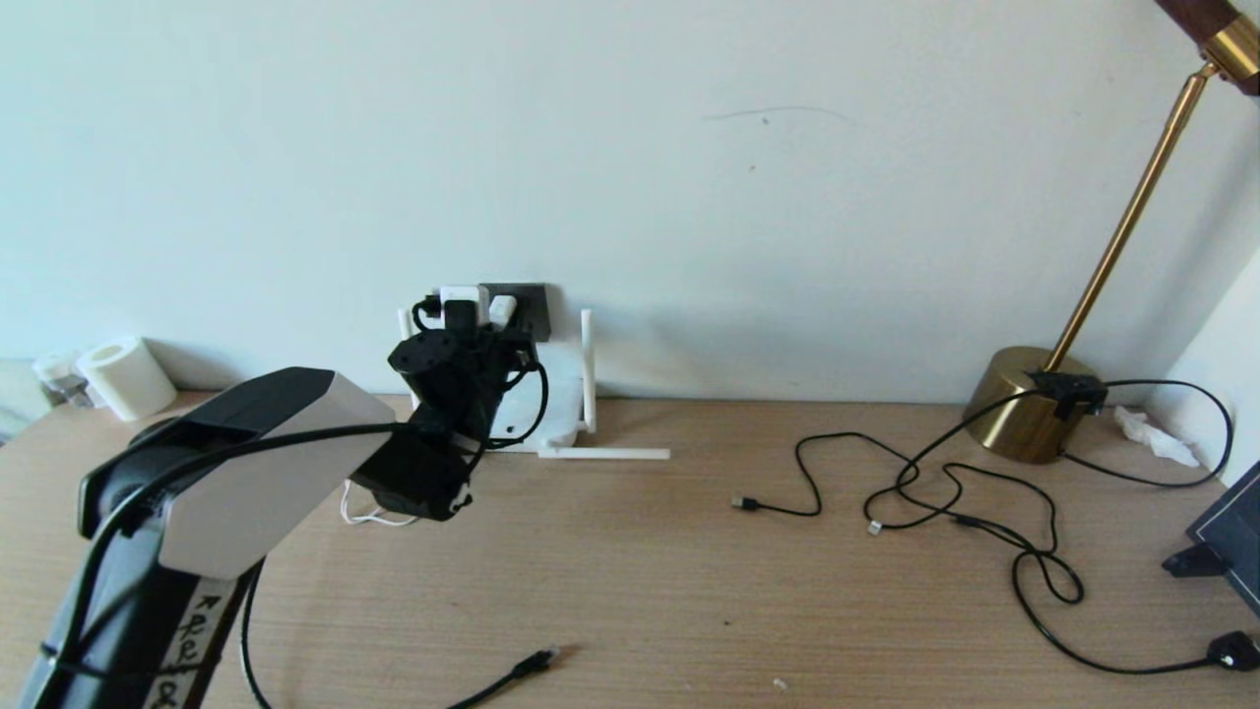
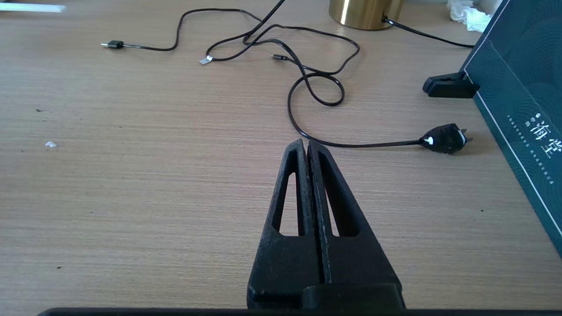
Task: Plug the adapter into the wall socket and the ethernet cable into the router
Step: Plug plug into socket
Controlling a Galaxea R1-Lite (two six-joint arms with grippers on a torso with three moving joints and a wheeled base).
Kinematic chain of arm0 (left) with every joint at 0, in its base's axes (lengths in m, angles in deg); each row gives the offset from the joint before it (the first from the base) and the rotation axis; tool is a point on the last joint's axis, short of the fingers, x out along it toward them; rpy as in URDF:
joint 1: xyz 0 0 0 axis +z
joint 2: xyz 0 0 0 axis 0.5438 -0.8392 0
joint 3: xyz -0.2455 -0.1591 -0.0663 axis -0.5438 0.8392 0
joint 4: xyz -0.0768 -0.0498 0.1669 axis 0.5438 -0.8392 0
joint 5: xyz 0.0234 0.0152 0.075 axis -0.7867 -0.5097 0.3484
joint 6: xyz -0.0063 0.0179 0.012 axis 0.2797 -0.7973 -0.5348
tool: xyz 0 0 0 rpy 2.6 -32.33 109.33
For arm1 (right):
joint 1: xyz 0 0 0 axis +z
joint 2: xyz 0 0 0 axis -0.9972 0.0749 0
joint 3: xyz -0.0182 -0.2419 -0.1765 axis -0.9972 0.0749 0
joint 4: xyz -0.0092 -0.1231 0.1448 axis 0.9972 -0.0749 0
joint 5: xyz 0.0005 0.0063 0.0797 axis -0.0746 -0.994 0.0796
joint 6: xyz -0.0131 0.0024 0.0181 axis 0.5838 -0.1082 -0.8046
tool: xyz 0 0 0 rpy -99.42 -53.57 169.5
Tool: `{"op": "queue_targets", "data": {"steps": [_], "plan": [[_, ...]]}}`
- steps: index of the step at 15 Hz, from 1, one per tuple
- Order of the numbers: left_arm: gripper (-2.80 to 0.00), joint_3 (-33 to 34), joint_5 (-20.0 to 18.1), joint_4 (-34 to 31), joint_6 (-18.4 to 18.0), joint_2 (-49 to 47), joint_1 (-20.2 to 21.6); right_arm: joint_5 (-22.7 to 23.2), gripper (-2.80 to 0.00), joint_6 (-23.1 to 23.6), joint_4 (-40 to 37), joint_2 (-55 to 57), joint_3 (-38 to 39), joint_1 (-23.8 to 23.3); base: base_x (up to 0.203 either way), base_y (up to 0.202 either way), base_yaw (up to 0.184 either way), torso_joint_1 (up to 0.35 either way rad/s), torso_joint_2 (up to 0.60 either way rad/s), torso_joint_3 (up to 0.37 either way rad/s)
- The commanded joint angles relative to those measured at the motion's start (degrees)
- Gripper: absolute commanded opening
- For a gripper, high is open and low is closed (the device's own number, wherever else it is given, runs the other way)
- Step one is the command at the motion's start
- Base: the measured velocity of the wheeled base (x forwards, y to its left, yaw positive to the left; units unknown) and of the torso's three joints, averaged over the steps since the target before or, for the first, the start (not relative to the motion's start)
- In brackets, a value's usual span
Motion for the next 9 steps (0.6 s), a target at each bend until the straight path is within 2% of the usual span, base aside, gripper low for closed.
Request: {"op": "queue_targets", "data": {"steps": [1, 9], "plan": [[-2.80, 0.05, 0.16, 0.14, -0.03, 0.08, -0.21, 0.07, -2.80, 0.02, -0.04, 0.06, 0.01, 0.00, 0.000, 0.000, 0.000, 0.000, 0.00, 0.000], [-2.80, -0.33, 0.23, 0.06, -0.03, -0.09, -0.13, -0.02, -2.80, 0.02, -0.04, 0.06, 0.01, 0.00, 0.000, 0.000, 0.000, 0.000, 0.00, 0.000]]}}
